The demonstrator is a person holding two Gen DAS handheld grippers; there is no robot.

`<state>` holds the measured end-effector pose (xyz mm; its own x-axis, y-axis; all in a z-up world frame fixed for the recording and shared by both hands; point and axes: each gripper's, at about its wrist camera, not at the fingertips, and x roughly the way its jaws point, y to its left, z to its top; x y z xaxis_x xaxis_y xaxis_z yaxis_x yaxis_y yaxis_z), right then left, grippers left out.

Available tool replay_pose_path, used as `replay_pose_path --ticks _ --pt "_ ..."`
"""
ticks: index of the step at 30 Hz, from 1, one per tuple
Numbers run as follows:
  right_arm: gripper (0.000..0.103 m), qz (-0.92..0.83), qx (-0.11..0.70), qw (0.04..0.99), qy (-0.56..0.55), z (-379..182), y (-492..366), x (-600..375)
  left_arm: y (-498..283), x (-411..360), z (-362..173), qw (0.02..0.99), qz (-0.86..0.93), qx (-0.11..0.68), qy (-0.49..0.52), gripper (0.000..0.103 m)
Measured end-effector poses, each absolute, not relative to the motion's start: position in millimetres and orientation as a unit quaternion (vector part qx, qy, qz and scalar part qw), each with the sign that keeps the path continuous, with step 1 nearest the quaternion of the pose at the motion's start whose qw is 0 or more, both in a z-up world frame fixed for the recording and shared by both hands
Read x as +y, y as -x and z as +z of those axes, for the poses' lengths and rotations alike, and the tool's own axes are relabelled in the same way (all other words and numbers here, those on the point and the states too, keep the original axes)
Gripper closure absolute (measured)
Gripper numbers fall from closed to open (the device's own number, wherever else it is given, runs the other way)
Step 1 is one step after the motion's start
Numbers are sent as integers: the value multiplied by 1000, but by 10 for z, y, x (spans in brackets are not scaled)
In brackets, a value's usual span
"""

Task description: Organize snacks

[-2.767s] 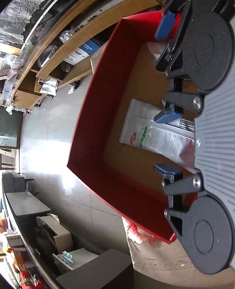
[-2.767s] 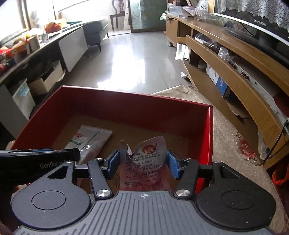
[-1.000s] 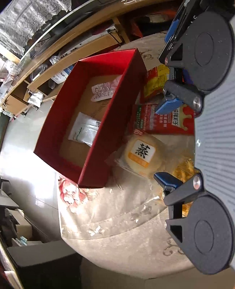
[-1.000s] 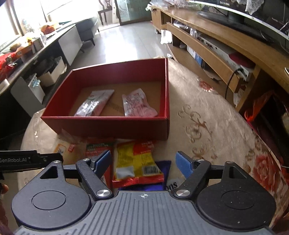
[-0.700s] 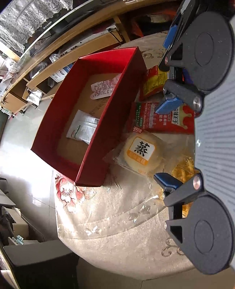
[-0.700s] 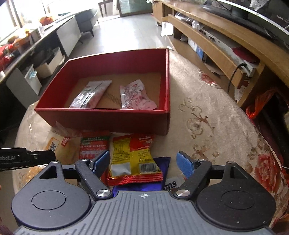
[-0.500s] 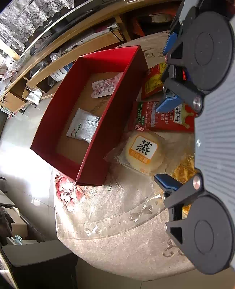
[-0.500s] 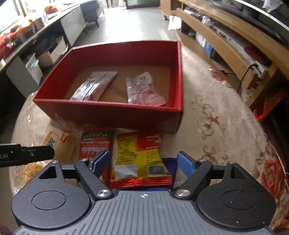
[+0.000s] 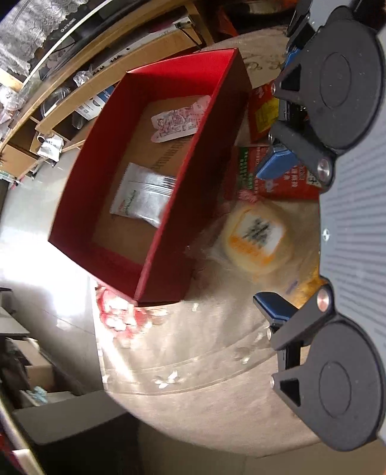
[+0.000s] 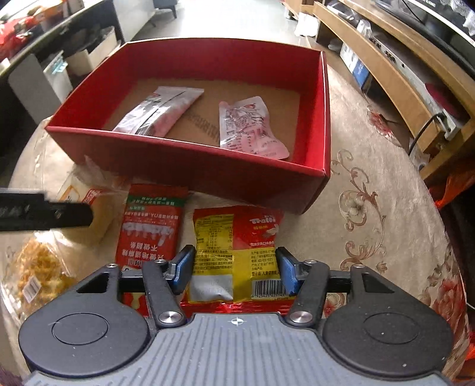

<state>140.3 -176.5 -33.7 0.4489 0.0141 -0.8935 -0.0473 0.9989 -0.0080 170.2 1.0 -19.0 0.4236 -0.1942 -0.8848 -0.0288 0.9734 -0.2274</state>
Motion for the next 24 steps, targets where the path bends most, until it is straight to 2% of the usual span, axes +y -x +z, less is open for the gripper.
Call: replay_pose_path --ticks 3,17,19,21,24 --pt "39 19 524 851 18 -320 -1376 -1789 -1741 40 -154 839 -57 531 109 20" --pt "39 24 524 851 6 -305 -1370 -1848 -1961 -235 -573 821 -40 569 23 19" --pt "39 25 524 851 4 -306 -1382 -1852 -1952 -240 -563 821 -39 570 25 22" --pt "40 25 523 852 3 -295 -1382 -1853 -1935 -226 -546 821 -34 570 30 34" --pt "41 26 522 853 6 -290 -1371 -1842 -1885 -221 -517 820 -36 571 31 41"
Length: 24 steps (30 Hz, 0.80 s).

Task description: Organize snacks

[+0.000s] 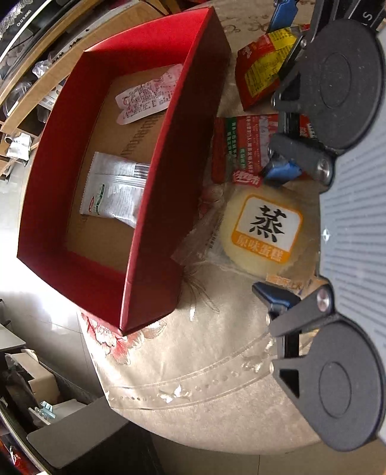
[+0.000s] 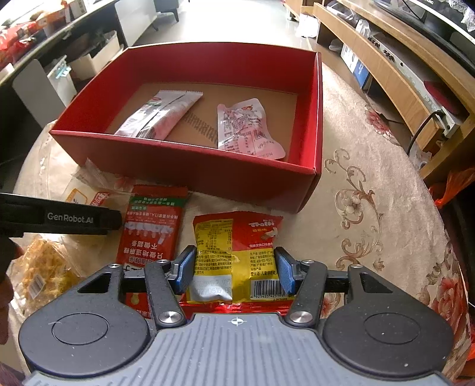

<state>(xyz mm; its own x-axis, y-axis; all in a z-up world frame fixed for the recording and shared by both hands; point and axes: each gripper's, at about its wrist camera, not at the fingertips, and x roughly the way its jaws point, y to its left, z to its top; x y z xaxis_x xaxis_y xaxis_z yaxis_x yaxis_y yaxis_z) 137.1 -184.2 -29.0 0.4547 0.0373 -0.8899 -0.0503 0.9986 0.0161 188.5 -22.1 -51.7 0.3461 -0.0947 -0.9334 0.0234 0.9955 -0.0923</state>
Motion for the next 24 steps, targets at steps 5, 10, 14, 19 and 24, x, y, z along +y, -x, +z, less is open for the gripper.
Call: replay_pose_path --ticks 5,10,14,19,24 --pt "41 32 515 856 13 -238 -1325 -1807 -1773 -194 -410 822 -46 566 42 47" --pt "42 43 510 859 22 -187 -1261 -1749 -1647 -206 -337 824 -57 563 33 49" --pt "42 47 509 859 25 -178 -1217 -1712 -1711 -194 -374 820 -52 568 39 42" --pt "41 46 510 859 14 -183 -1246 -1745 -1873 -227 -517 821 -34 569 39 32" --pt "41 45 513 857 6 -210 -1306 -1781 -1873 -273 -522 830 -18 557 19 42"
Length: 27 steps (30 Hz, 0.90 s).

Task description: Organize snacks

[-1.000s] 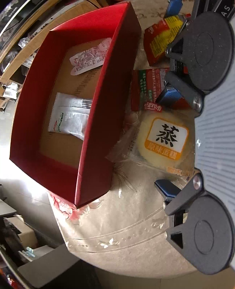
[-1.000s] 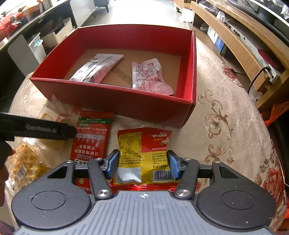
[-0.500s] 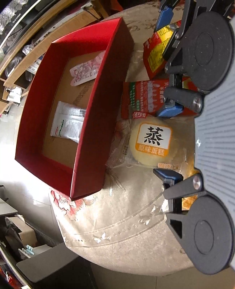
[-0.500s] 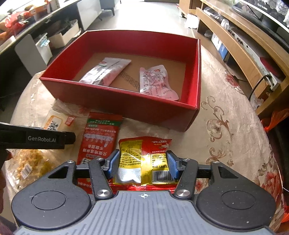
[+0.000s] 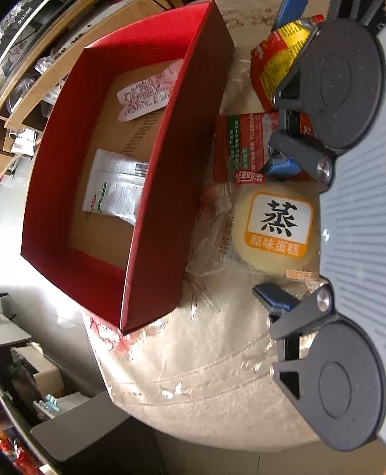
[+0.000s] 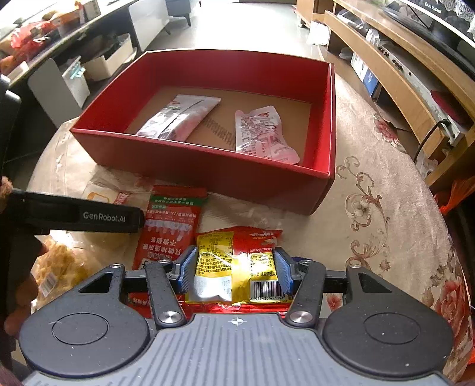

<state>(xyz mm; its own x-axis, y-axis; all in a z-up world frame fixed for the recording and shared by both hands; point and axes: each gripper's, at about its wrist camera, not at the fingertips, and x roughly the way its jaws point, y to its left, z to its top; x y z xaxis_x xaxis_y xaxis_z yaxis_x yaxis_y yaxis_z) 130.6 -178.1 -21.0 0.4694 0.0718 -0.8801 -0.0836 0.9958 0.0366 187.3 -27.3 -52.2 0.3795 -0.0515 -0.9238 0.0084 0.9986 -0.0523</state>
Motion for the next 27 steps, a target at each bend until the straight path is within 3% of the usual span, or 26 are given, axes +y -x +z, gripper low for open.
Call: replay_pose_path --ticks 2,27 --pt "41 45 513 857 5 -202 -1314 -1776 -1844 -259 -495 831 -17 555 21 47" --pt "42 50 468 882 2 53 -843 -1604 -1174 -132 -65 846 -66 528 33 48"
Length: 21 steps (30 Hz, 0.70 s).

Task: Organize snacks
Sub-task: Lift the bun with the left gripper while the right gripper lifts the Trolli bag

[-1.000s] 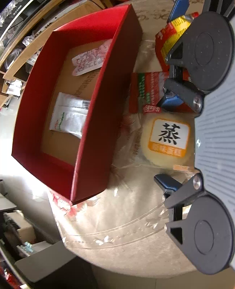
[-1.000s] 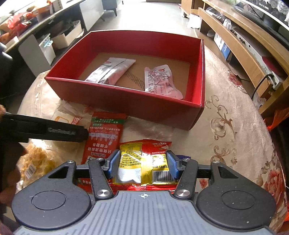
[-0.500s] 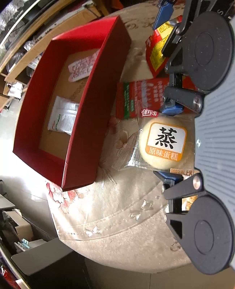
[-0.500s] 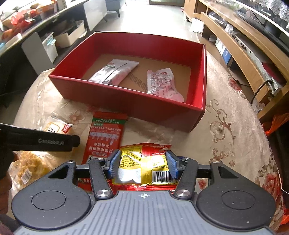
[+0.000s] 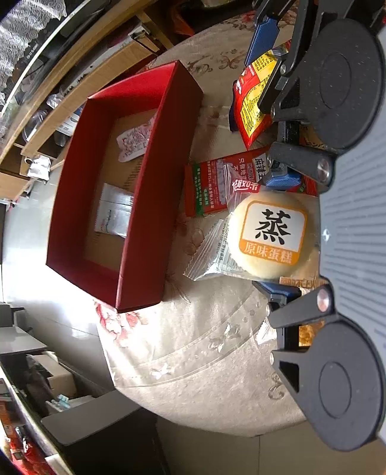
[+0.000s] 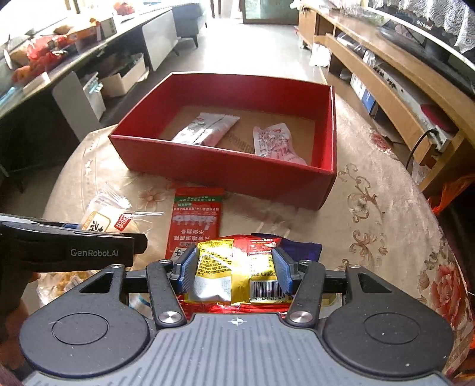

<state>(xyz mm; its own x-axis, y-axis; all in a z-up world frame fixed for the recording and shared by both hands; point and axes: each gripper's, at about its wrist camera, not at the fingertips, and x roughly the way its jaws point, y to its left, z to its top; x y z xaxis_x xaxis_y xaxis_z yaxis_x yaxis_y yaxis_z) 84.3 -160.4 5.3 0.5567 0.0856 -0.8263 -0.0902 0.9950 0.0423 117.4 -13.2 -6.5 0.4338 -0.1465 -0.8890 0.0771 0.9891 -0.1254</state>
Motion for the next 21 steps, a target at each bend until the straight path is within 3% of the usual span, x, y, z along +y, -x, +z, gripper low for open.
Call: replay_pose_path --ticks 21 --pt "42 25 456 890 -7 103 -917 -1786 -1224 -259 -42 851 -73 520 22 48"
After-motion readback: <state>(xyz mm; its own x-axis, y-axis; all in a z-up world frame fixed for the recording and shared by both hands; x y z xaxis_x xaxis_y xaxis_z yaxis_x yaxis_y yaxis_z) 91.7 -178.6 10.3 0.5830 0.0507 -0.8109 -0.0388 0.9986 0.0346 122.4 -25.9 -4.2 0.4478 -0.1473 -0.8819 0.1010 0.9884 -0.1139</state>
